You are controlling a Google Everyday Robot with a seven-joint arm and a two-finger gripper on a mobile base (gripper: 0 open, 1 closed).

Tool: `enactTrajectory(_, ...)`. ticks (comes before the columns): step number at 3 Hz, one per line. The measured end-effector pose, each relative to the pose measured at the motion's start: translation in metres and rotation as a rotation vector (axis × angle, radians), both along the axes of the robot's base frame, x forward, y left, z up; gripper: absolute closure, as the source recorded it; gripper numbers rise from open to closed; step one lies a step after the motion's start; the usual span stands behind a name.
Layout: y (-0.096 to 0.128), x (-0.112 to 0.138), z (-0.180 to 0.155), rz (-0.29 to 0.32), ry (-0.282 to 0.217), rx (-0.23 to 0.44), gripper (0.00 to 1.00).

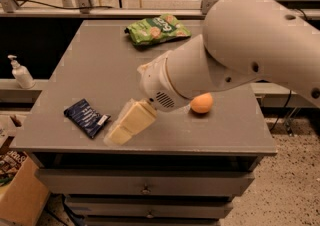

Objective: Move rxbar blueberry near green rice chip bag

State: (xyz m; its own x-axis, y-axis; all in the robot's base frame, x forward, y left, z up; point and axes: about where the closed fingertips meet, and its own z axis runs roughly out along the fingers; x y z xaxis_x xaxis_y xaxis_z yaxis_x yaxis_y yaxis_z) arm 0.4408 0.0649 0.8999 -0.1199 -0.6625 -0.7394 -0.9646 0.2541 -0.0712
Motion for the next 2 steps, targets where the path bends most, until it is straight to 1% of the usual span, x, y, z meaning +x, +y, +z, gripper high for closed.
enactTrajectory(1,0.022,0.014,-0.016,0.002,-0.018,-0.004,0.00)
enactTrajectory(2,0.038,0.024,-0.030,0.003,-0.030,-0.017,0.00)
